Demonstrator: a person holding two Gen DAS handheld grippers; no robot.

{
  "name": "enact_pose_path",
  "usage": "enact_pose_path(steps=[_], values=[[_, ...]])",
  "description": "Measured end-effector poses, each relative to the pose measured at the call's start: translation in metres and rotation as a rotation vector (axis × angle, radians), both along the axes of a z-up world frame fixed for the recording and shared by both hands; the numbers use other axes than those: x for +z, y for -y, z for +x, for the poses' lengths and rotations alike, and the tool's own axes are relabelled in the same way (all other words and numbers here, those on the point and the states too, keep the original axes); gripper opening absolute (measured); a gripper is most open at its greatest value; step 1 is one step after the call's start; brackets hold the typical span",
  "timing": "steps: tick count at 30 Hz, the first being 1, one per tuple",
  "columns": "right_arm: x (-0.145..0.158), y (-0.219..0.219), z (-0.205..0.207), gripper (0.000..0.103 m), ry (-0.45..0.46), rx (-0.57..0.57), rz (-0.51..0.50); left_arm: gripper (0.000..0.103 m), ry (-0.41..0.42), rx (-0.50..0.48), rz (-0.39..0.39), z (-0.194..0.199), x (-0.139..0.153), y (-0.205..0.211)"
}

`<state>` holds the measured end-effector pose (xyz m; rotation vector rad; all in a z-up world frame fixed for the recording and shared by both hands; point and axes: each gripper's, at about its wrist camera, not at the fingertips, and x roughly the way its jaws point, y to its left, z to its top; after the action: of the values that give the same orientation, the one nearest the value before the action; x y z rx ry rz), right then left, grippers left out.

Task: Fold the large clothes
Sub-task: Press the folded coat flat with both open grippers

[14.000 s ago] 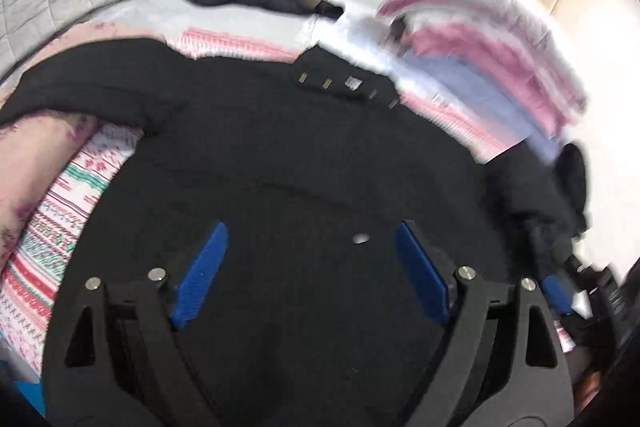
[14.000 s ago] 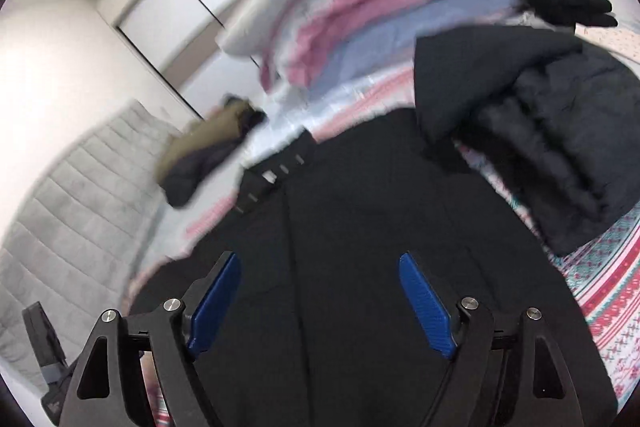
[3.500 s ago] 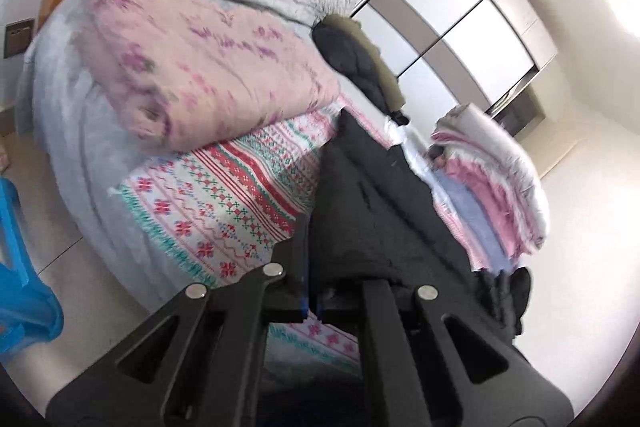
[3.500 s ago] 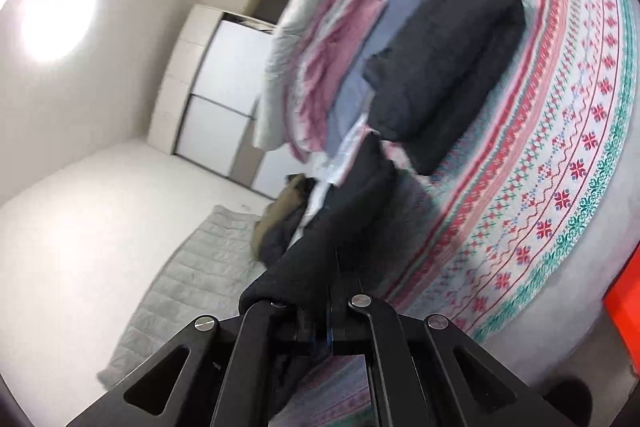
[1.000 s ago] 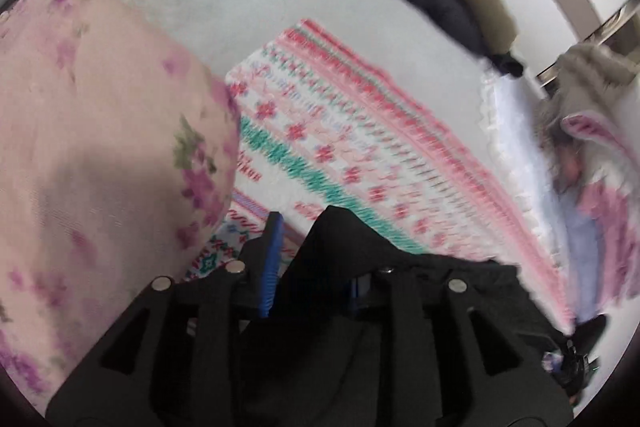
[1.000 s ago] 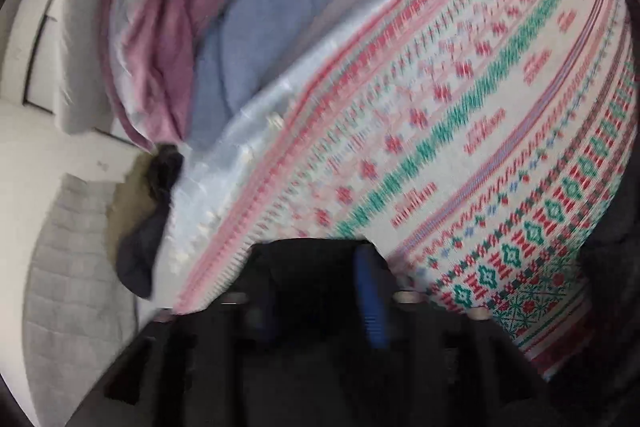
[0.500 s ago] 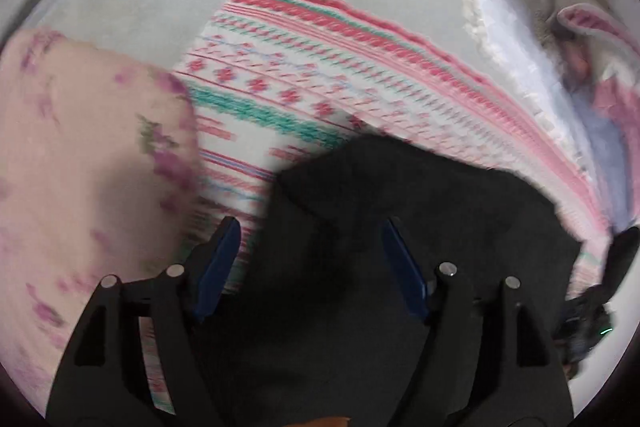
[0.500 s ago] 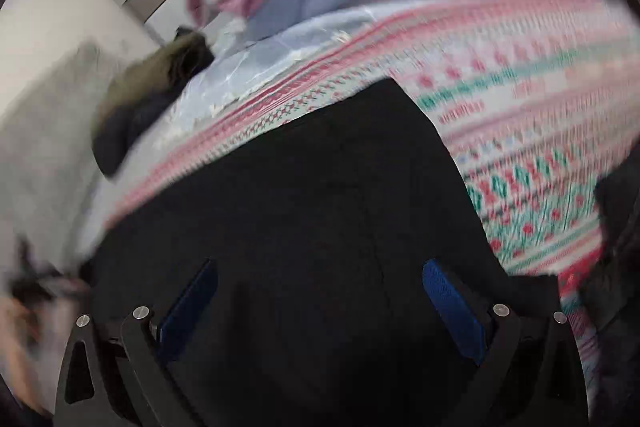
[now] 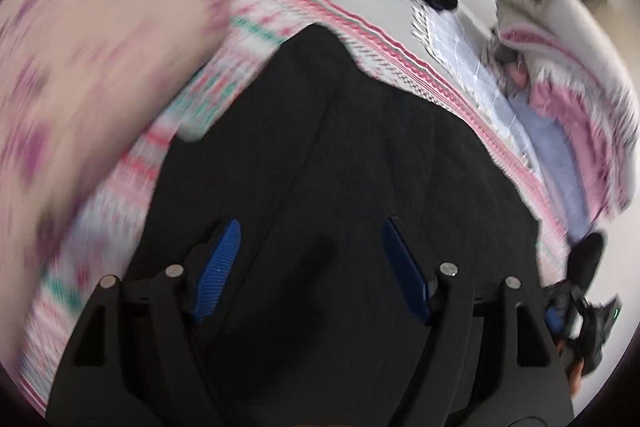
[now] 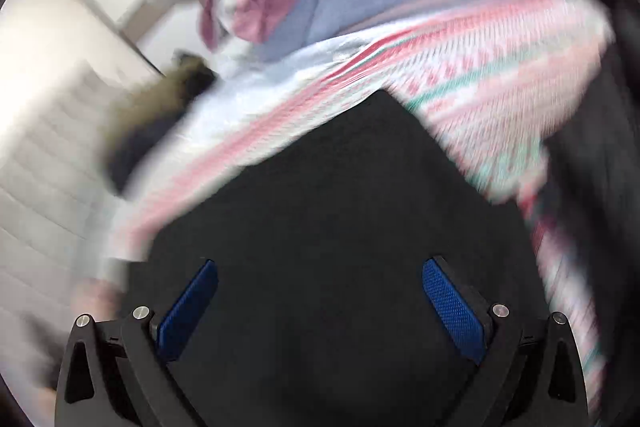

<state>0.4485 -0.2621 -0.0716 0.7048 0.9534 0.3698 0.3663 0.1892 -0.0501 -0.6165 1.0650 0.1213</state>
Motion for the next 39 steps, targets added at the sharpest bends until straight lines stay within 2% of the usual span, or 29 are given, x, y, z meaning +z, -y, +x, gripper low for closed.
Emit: enact_pose_path(steps=[1, 2, 5, 8, 10, 12, 14, 16, 18, 20, 21, 23, 25, 27, 29, 31, 32, 35, 39], values=[[0.008, 0.009, -0.018, 0.103, -0.019, -0.007, 0.093, 0.073, 0.018, 0.021, -0.032, -0.017, 0.003, 0.0], [0.017, 0.018, -0.036, 0.103, -0.021, -0.025, 0.143, 0.073, 0.037, 0.025, -0.043, -0.032, 0.009, 0.004], [0.037, 0.033, -0.085, 0.103, 0.006, -0.083, 0.193, 0.073, 0.101, -0.023, 0.006, -0.067, 0.029, 0.03], [0.036, 0.039, -0.121, 0.103, -0.01, -0.088, 0.266, 0.073, 0.106, -0.07, 0.019, -0.089, 0.04, 0.055], [0.026, 0.039, -0.135, 0.103, -0.021, -0.052, 0.285, 0.073, 0.111, -0.051, -0.002, -0.098, 0.038, 0.06], [0.011, 0.045, -0.141, 0.103, -0.061, -0.058, 0.266, 0.073, 0.127, 0.024, 0.057, -0.105, 0.032, 0.055], [-0.017, 0.058, -0.141, 0.103, -0.137, -0.101, 0.277, 0.073, 0.129, 0.103, 0.117, -0.114, 0.021, 0.041], [-0.043, 0.079, -0.145, 0.103, -0.161, -0.189, 0.344, 0.073, 0.107, 0.149, 0.103, -0.112, 0.001, 0.026], [-0.063, 0.095, -0.148, 0.103, -0.139, -0.262, 0.353, 0.07, 0.122, 0.164, 0.083, -0.119, -0.011, 0.014], [-0.077, 0.103, -0.149, 0.103, -0.095, -0.3, 0.346, 0.07, 0.145, 0.153, 0.114, -0.119, -0.02, 0.012], [-0.082, 0.108, -0.152, 0.103, -0.094, -0.303, 0.359, 0.07, 0.13, 0.129, 0.135, -0.115, -0.026, 0.014], [-0.075, 0.116, -0.157, 0.103, -0.057, -0.345, 0.383, 0.07, 0.105, 0.123, 0.158, -0.111, -0.033, 0.018], [-0.043, 0.115, -0.16, 0.103, 0.086, -0.351, 0.301, 0.07, 0.098, 0.123, 0.197, -0.108, -0.033, 0.023], [-0.023, 0.102, -0.155, 0.103, 0.155, -0.284, 0.225, 0.07, 0.083, 0.111, 0.235, -0.104, -0.035, 0.028], [-0.031, 0.089, -0.144, 0.103, 0.106, -0.215, 0.205, 0.07, 0.075, 0.107, 0.25, -0.104, -0.035, 0.031], [-0.067, 0.082, -0.13, 0.103, -0.019, -0.207, 0.205, 0.07, 0.069, 0.107, 0.259, -0.105, -0.035, 0.031], [-0.081, 0.081, -0.127, 0.103, -0.05, -0.212, 0.214, 0.07, 0.065, 0.107, 0.263, -0.105, -0.036, 0.032], [-0.085, 0.081, -0.124, 0.103, -0.047, -0.202, 0.207, 0.07, 0.052, 0.092, 0.301, -0.105, -0.038, 0.035], [-0.078, 0.065, -0.124, 0.103, -0.027, -0.146, 0.045, 0.07, 0.036, 0.071, 0.355, -0.104, -0.038, 0.042]])
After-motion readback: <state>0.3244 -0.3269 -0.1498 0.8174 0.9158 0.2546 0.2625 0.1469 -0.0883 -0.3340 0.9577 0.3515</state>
